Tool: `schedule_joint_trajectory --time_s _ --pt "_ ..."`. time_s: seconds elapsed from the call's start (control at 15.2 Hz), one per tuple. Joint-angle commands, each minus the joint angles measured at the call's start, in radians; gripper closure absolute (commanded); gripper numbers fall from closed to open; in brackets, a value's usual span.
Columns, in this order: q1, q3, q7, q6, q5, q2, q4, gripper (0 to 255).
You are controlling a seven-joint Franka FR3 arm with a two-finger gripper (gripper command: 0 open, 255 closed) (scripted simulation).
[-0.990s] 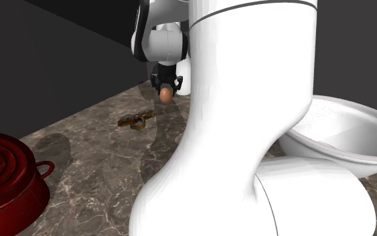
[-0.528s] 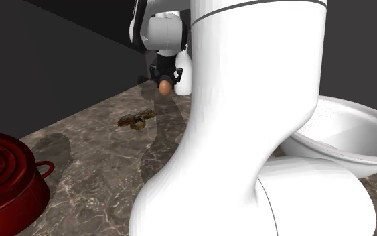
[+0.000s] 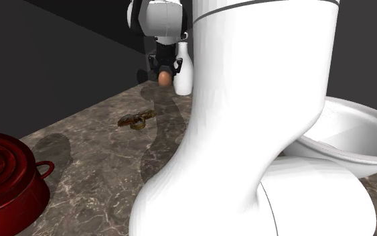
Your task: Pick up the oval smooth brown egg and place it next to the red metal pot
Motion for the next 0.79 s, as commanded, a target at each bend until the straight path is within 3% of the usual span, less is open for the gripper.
schedule_joint_trajectory --time_s 0.0,0.73 --pt "0.0 0.0 0.002 -0.025 0.0 -0.008 0.017 255" --pt "-0.001 0.0 0.007 -0.16 -0.001 -0.046 0.114 255"
